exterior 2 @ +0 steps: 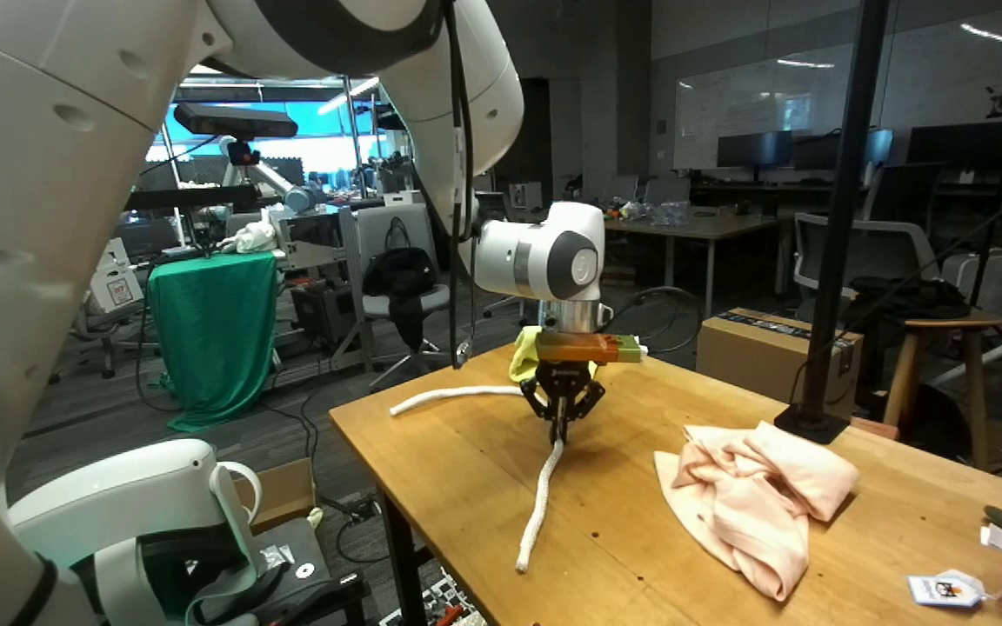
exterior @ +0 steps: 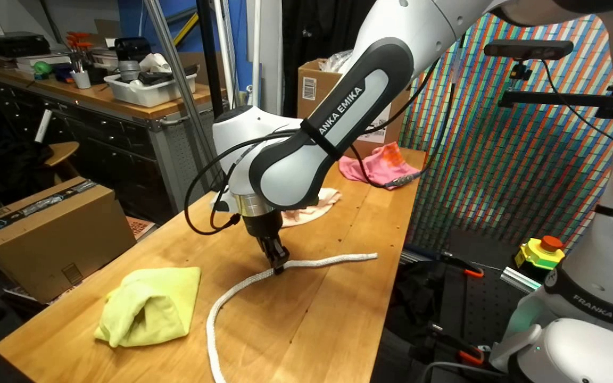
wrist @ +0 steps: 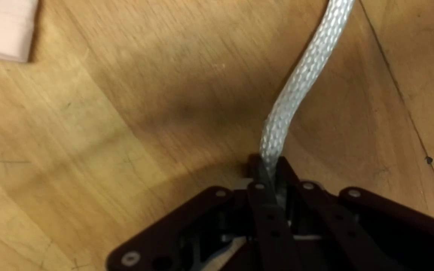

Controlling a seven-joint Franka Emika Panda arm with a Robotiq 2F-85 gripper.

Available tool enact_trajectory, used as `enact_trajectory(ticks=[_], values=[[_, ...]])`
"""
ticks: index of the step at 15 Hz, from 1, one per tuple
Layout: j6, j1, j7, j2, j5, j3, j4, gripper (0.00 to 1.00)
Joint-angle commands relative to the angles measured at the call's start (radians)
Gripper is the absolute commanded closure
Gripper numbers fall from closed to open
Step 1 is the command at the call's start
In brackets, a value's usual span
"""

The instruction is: Spread the clothes and the objects across on the table

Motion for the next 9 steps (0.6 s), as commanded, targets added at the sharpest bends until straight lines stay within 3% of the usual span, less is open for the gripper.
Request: enact_trajectory(ticks=[1,3,4,6,9], values=[[-0.009,0.017,-0.033,-0.013,0.019,0.017,-0.04,0.97],[-0.011,0.024,-0.03,-0.017,0.017,0.014,-0.042,0.96],[-0.014,0.028,-0.023,-0.019,0.015,0.011,-0.044,0.64],[-0.018,0.039,-0.008,-0.025,0.002,0.002,-0.046,0.57],[-0.029,0.057,0.031,-0.041,-0.018,-0.018,-0.054,0.34]])
